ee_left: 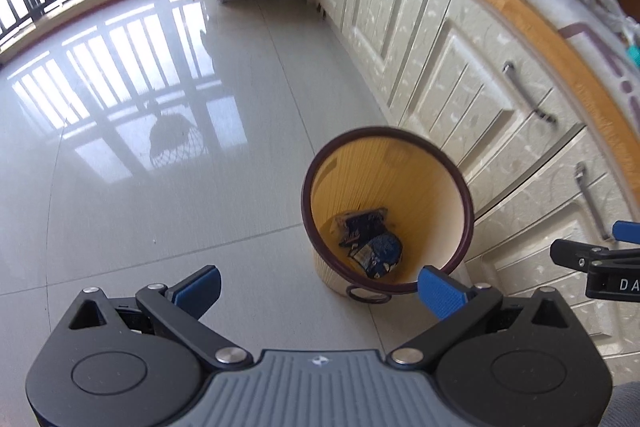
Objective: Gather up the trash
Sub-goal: 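Withdraw both tools from the wastebasket back toward the bench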
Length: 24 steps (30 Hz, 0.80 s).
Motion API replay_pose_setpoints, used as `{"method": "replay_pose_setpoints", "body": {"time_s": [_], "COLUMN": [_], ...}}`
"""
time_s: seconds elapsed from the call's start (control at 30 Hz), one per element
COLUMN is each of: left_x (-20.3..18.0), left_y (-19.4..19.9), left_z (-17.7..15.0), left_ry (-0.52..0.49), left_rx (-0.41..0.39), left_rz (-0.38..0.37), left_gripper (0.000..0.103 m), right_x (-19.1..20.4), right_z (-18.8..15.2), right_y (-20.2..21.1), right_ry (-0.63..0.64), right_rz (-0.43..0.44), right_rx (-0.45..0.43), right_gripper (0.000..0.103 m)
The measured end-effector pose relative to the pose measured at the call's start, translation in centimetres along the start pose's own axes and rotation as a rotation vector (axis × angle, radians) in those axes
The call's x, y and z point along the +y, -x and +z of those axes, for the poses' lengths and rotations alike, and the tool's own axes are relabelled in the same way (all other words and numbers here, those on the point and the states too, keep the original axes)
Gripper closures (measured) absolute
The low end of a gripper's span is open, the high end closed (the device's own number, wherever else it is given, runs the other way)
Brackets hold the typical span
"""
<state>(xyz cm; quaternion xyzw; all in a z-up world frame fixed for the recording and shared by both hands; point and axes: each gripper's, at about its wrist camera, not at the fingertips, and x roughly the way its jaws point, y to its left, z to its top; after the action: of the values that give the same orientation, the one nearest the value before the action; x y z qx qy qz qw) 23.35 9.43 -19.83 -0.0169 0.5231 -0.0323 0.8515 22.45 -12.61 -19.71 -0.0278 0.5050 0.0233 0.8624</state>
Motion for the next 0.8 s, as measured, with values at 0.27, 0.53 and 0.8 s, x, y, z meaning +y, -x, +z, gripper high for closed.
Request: {"method": "replay_pose_setpoints", "body": {"time_s": [0.27, 0.53, 0.8], "left_x": [-0.3, -2.5, -6.7], "left_y": [5.2, 10.1, 13.3], "left_z": [-0.8, -1.0, -2.0], "left_ry": [-0.014, -0.032, -0.065], "left_rx": [-0.118, -0.247, -0.346], "left_rz": [-0.008, -0.035, -0.084], "left_gripper": [0.000, 0.000, 0.000], "right_x": [0.1, -0.9, -5.1], "right_z": [-1.0, -1.9, -3.6], "right_y": [4.8, 10.6, 14.8], "right_ry": [0.014, 0.002, -0.082], "right_rz": [0.041, 0.066, 0.017], "right_rx": [-0.097, -0.237, -0.364], "right_gripper": [0.000, 0.000, 0.000]}}
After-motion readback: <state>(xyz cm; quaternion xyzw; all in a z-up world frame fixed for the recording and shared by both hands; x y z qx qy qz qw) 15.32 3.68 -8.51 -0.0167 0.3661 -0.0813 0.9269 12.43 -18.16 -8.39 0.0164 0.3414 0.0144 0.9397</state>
